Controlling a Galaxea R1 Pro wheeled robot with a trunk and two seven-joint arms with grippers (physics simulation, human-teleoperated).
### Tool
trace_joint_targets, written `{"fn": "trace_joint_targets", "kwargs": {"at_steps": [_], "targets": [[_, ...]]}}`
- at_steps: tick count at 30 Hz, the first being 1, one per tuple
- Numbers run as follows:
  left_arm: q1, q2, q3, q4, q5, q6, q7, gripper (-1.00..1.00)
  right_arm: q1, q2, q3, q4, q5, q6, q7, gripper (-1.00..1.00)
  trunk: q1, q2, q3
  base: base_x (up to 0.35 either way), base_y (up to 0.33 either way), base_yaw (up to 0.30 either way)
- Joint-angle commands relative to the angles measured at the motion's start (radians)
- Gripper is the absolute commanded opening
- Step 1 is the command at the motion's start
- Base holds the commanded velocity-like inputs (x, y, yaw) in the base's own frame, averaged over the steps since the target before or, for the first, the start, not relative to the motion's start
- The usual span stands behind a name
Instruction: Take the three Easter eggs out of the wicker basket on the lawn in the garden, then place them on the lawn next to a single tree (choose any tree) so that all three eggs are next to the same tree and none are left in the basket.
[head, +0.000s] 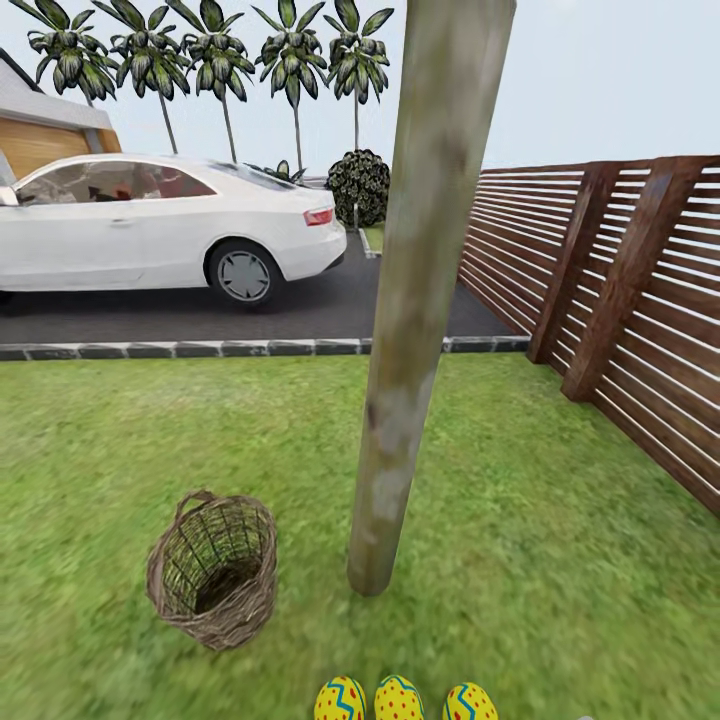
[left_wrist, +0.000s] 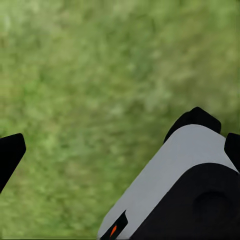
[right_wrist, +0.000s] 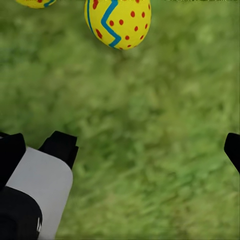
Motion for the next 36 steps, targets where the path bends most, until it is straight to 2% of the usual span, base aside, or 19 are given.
{"fn": "trace_joint_targets", "kwargs": {"at_steps": [1, 5, 17, 23, 27, 36], "targets": [[0.0, 0.001, -0.008, 0.004, 0.005, 0.002, 0.009, 1.0, -0.001, -0.001, -0.008, 0.003, 0.008, -0.005, 0.001, 1.0, -0.004, 0.007, 0.003, 0.0, 0.0, -0.004], [0.0, -0.013, -0.008, 0.029, 0.005, -0.014, 0.007, 1.0, -0.001, -0.001, -0.008, 0.004, 0.008, -0.005, 0.003, 1.0, -0.019, 0.035, 0.02, 0.0, 0.0, -0.067], [0.0, -0.017, -0.008, 0.033, 0.006, -0.029, 0.007, 1.0, -0.001, -0.001, -0.008, 0.005, 0.01, -0.01, 0.003, 1.0, -0.065, 0.119, 0.074, 0.0, 0.0, -0.112], [-0.001, -0.019, -0.008, 0.042, 0.006, -0.07, 0.003, 1.0, -0.001, -0.001, -0.008, 0.005, 0.013, -0.009, 0.003, 1.0, -0.088, 0.161, 0.094, 0.0, 0.0, -0.016], [0.0, -0.045, -0.008, 0.08, 0.006, -0.101, 0.002, 1.0, -0.001, -0.001, -0.008, 0.005, 0.015, -0.009, 0.003, 1.0, -0.104, 0.189, 0.107, 0.0, 0.0, -0.001], [0.0, -0.049, -0.008, 0.088, 0.006, -0.104, 0.001, 1.0, -0.001, 0.0, -0.008, 0.005, 0.016, -0.008, 0.003, 1.0, -0.138, 0.252, 0.135, 0.0, 0.0, 0.0]]}}
